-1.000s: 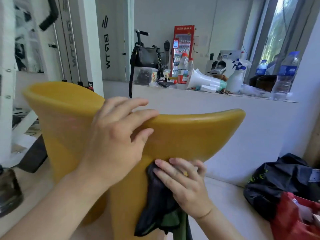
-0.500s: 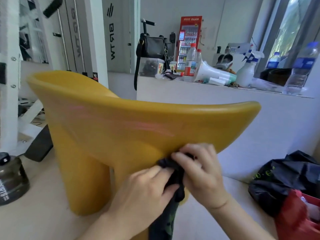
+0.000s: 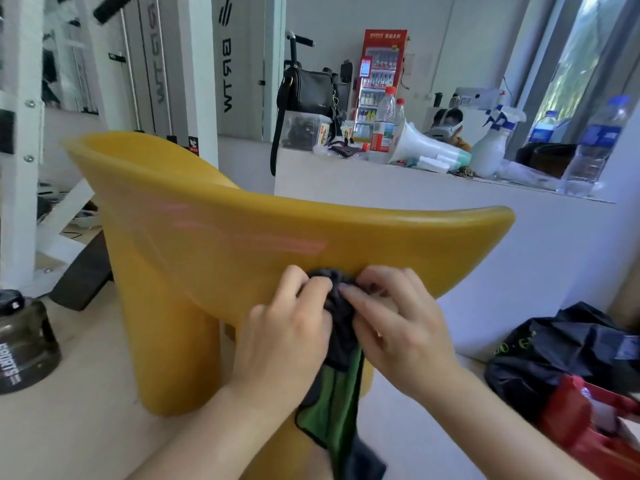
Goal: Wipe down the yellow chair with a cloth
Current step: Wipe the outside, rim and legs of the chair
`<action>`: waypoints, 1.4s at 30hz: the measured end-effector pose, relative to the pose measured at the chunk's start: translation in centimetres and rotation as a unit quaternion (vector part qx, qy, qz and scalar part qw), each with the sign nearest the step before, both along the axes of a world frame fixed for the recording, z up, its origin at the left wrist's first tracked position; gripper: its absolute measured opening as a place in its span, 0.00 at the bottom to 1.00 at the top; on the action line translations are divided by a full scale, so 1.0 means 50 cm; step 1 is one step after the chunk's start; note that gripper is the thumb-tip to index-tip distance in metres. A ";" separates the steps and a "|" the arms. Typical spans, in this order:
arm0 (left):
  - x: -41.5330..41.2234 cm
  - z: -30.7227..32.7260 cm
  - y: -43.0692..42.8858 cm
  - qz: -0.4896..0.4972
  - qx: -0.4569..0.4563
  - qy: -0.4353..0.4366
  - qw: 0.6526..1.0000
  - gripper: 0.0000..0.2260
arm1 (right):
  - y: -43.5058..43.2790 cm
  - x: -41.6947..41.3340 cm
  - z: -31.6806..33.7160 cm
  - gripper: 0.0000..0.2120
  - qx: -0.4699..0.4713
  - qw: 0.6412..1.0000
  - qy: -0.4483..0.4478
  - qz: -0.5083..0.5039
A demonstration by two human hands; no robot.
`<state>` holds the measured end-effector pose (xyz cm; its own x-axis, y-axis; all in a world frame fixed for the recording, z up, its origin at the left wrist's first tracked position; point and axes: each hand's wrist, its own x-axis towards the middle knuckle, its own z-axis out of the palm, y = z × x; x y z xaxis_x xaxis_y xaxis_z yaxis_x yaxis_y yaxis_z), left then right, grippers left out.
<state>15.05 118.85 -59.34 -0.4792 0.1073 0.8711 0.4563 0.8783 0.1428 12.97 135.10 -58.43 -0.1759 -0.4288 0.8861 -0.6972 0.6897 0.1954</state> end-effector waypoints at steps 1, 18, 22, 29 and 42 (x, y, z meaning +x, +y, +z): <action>0.004 0.007 0.010 -0.012 0.055 0.000 0.998 0.12 | 0.004 0.015 0.031 0.10 0.002 1.000 -0.016 0.013; -0.076 0.017 0.046 0.015 0.250 0.205 0.946 0.13 | -0.010 -0.018 0.176 0.22 -0.141 0.959 -0.119 -0.215; -0.060 -0.017 0.125 0.010 0.034 0.198 0.980 0.11 | 0.006 -0.011 0.182 0.21 -0.103 0.964 -0.133 -0.206; -0.083 0.009 0.020 0.033 0.271 0.202 0.941 0.17 | 0.001 -0.006 0.184 0.21 -0.110 0.961 -0.156 -0.201; -0.104 0.011 -0.020 0.053 0.370 0.187 0.908 0.14 | -0.069 0.006 0.185 0.18 -0.002 0.969 -0.103 -0.224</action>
